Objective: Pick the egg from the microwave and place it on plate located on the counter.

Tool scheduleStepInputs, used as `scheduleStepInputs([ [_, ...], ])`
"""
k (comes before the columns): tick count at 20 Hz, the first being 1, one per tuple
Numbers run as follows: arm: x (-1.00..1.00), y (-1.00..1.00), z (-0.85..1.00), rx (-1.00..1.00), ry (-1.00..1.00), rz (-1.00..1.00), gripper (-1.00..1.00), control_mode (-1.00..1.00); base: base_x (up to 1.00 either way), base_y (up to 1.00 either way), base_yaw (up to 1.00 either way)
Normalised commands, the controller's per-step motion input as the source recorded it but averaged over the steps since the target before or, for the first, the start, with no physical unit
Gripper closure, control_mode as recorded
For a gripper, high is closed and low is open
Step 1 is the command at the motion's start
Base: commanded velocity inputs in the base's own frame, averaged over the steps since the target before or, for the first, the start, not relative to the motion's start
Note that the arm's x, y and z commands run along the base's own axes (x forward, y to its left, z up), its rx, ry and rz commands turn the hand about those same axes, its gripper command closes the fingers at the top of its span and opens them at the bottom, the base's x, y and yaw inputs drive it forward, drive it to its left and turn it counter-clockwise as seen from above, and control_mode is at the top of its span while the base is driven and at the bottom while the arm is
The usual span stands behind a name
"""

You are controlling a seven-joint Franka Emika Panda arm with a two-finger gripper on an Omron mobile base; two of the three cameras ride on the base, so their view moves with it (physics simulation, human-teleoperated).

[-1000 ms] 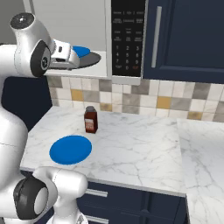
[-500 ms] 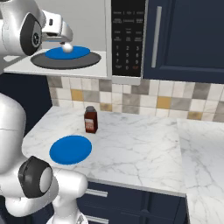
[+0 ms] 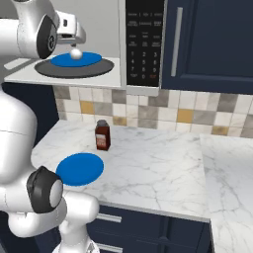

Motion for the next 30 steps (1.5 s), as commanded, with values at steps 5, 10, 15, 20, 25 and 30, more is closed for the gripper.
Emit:
scheduleStepInputs([
  [5,0.87,0.45,-0.72,0.0,-0.16,0.13,-1.0,-1.0,0.0,0.0,0.0],
  [10,0.82,0.33,-0.12,0.0,-0.07,0.03,-1.0,-1.0,0.0,0.0,0.0],
  [15,0.71,0.01,0.37,0.0,0.02,0.0,-1.0,-1.0,0.0,0.0,0.0],
  [20,0.62,0.0,0.25,0.0,0.1,0.0,-1.0,-1.0,0.0,0.0,0.0],
  [25,0.35,0.0,0.0,0.0,0.12,0.0,-1.0,-1.0,0.0,0.0,0.0],
  [30,0.18,0.0,-0.24,0.0,0.07,0.0,-1.0,-1.0,0.0,0.0,0.0],
])
